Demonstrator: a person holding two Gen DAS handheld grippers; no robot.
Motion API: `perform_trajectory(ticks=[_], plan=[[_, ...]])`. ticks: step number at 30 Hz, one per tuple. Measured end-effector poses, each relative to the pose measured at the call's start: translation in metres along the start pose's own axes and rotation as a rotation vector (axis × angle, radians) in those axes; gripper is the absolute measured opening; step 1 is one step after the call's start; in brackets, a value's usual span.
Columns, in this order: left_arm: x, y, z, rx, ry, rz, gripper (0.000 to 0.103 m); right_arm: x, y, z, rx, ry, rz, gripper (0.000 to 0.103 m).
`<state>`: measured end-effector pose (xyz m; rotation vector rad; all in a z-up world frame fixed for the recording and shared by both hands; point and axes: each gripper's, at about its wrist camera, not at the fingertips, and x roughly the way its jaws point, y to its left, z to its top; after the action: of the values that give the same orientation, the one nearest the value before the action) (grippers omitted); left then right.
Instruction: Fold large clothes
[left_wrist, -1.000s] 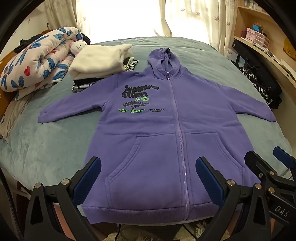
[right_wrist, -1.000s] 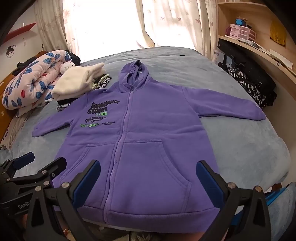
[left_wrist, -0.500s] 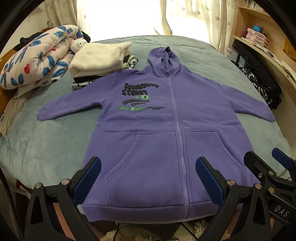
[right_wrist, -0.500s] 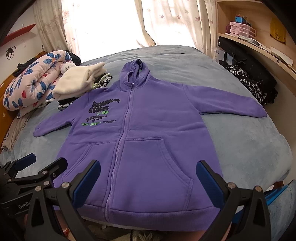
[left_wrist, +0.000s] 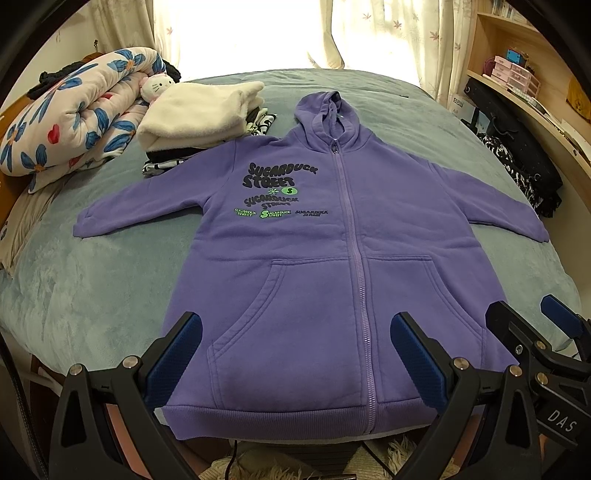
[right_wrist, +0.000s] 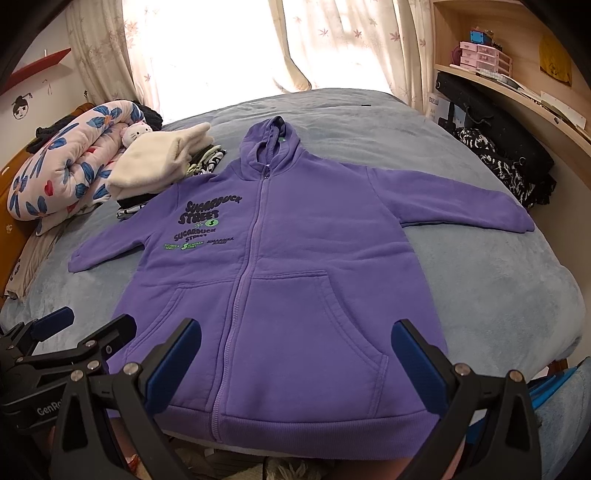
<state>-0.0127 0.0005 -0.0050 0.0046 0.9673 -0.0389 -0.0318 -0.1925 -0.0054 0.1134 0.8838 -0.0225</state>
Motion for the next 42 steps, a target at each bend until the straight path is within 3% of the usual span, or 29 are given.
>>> perform_trajectory(ticks=[29, 42], plan=[[0.002, 0.001, -0.004, -0.002, 0.009, 0.0, 0.1, 0.0, -0.001, 0.001, 0.004, 0.001, 0.004, 0.103], [0.005, -0.008, 0.008, 0.019, 0.021, 0.011, 0.099, 0.003, 0.002, -0.001, 0.008, 0.003, 0.007, 0.103]])
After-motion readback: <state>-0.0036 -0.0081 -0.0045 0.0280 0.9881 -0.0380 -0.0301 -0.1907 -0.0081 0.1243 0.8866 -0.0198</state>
